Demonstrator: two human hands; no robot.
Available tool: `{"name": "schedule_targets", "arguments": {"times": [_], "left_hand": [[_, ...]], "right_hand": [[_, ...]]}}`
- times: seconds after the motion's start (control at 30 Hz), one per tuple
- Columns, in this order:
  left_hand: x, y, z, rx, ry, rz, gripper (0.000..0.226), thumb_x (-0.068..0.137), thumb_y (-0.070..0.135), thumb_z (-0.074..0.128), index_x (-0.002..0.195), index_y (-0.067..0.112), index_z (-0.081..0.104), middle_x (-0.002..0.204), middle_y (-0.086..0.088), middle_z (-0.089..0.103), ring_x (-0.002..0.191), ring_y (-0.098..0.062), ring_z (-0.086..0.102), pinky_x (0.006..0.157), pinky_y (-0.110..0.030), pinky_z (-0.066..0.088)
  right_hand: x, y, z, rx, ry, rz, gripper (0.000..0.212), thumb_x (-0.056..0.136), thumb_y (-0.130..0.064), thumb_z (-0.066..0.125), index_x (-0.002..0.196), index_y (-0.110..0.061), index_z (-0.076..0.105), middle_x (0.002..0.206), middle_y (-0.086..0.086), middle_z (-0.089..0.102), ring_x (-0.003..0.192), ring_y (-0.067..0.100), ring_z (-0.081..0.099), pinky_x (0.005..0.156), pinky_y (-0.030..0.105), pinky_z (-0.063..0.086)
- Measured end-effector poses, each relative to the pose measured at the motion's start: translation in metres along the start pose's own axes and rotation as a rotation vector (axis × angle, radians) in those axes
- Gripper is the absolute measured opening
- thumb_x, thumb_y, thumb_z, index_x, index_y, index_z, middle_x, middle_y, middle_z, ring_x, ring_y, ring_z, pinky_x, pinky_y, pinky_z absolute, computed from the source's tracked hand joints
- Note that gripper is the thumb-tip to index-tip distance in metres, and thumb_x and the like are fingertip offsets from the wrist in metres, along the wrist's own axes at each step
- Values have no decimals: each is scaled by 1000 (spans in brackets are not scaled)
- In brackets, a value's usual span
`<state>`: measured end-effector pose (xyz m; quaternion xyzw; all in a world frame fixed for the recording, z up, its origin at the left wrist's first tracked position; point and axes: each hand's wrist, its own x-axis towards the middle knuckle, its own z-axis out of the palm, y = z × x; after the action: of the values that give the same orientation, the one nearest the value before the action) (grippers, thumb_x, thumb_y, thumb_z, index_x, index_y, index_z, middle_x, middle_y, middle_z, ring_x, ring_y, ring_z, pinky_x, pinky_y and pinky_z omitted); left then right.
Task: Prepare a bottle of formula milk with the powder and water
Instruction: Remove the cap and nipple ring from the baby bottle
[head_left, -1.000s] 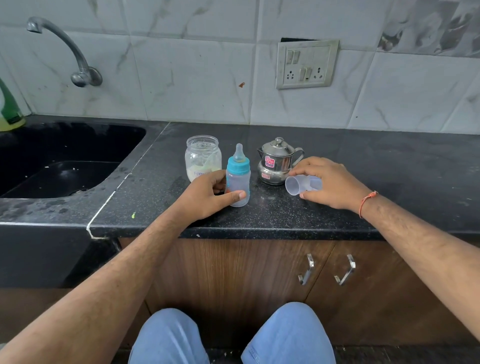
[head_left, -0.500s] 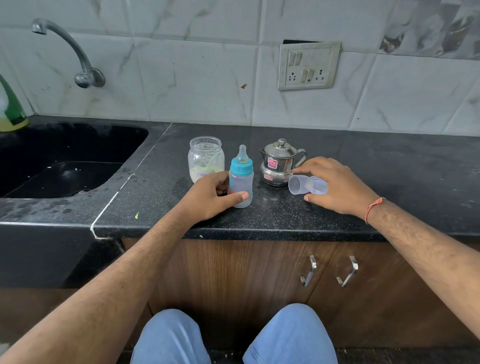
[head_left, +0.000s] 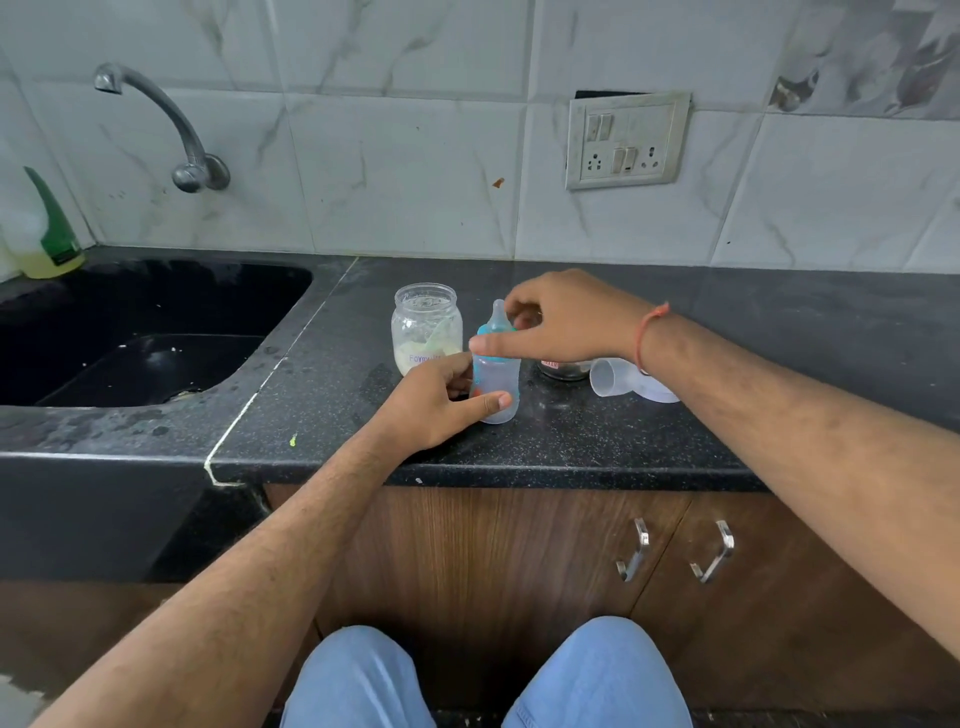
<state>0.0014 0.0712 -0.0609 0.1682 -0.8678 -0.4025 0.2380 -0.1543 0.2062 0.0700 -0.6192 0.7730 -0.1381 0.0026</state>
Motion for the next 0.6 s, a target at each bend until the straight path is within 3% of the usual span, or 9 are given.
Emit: {"name": "schedule_targets", "arguments": {"times": [0.07,0.13,0.2,0.33,0.47,0.6], "left_hand": [[1,-2,1,30,17,-7,28,95,40,85,83,30,62,70,16,56,64,-1,50,67,-21,42],[0,-1,0,32,20,-8,29,95,39,85,81,32,60,64,18,51,59,-1,46,63,-18,39],[0,0,0,41,23,8,30,96,38,84,81,35,59,56,21,46,55,-1,43,58,-17,36],[-1,0,1,61,36,38,35,97,34,84,79,38,54,52,26,48,53,0,46,56,-15,36],[0,-2,3,57,45,36,29,96,40,83,83,40,58,54,21,47,55,-2,43,58,-16,35],[0,2,2,94,29,46,34,98,36,82,81,41,53,54,33,53,55,5,51,57,-12,37]], "right_hand": [[14,-10,-2,-105,-58,6,72,74,-90,62,81,-18,62,71,-6,58,65,17,51,62,34,38],[26,-16,-5,-196,-109,9,79,74,-87,66,87,-9,71,71,3,62,64,20,52,59,33,38],[34,-20,-9,-273,-165,-15,74,74,-81,72,95,-11,78,76,6,73,67,20,60,59,31,41],[48,-24,-17,-328,-238,-75,58,71,-76,79,99,-25,80,81,-2,78,81,19,75,62,26,47],[58,-28,-20,-383,-293,-129,55,71,-72,82,102,-26,79,86,-3,80,85,16,74,68,27,50],[56,-32,-23,-401,-298,-212,51,75,-64,84,106,-25,80,98,-9,78,93,15,72,78,28,54]]}}
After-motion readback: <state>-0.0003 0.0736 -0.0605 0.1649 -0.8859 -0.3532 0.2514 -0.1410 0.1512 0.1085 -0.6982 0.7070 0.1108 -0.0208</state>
